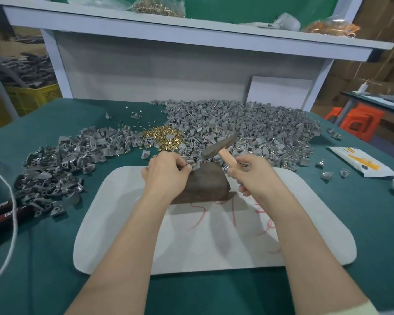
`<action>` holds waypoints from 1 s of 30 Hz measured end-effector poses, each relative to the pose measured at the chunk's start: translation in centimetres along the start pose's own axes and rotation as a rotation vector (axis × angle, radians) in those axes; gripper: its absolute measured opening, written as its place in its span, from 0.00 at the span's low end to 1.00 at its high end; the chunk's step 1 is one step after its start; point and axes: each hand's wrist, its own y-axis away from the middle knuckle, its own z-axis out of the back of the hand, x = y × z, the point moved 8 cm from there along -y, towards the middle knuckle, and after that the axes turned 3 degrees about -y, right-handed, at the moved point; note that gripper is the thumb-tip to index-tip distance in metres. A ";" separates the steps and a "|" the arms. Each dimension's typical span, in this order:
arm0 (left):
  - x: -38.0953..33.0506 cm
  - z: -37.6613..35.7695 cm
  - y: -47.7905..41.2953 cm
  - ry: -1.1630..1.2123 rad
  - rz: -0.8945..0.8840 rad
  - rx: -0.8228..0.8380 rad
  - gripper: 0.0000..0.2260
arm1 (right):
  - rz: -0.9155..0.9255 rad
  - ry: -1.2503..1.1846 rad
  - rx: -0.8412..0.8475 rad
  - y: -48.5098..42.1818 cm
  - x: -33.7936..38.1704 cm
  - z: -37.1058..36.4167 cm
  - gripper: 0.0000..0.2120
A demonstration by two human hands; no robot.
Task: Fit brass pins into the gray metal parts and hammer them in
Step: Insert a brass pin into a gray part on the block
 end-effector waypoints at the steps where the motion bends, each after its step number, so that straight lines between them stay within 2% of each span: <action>1: 0.0 -0.1 0.0 0.003 -0.001 0.006 0.14 | 0.001 0.071 0.012 -0.2 -0.4 -0.4 0.06; 6: 0.0 -0.1 -0.1 0.019 0.001 0.016 0.09 | 0.047 0.366 0.038 -0.4 -0.2 -0.9 0.07; 8: 0.0 -0.1 -0.1 0.032 0.004 0.018 0.08 | 0.113 0.482 -0.039 -0.3 1.4 -0.5 0.09; 11: -0.1 -0.1 -0.2 0.044 0.003 0.006 0.08 | 0.254 0.345 -0.132 0.3 4.8 -0.6 0.10; 14: -0.1 0.0 -0.3 0.035 0.000 -0.027 0.07 | 0.283 0.235 0.030 0.7 6.8 -3.1 0.10; 17: -0.1 0.1 -0.5 0.039 -0.005 -0.060 0.05 | 0.283 0.288 0.141 0.7 7.4 -5.4 0.07; 19: 0.0 0.3 -0.6 0.051 -0.006 -0.104 0.02 | 0.280 0.286 0.105 -0.2 7.6 -5.7 0.05; 21: 0.4 0.9 -0.7 0.092 0.010 -0.180 0.06 | 0.244 0.211 -0.050 -1.9 7.8 -4.3 0.04; 23: 0.9 2.3 -0.5 0.273 0.039 -0.311 0.06 | 0.163 0.121 -0.236 -4.0 7.5 -2.2 0.08; 24: 1.4 3.1 -0.3 0.410 0.064 -0.380 0.06 | 0.117 0.128 -0.270 -5.1 7.4 -1.9 0.13; 27: 4.1 4.3 0.0 0.834 0.216 -0.541 0.08 | 0.057 0.422 -0.163 -7.3 7.4 -4.6 0.28; 28: 5.1 4.3 0.1 0.949 0.276 -0.582 0.08 | 0.106 0.469 -0.133 -7.5 8.2 -6.1 0.29; 30: 6.4 3.9 0.1 1.102 0.385 -0.638 0.08 | 0.273 0.460 -0.024 -7.1 10.2 -9.8 0.23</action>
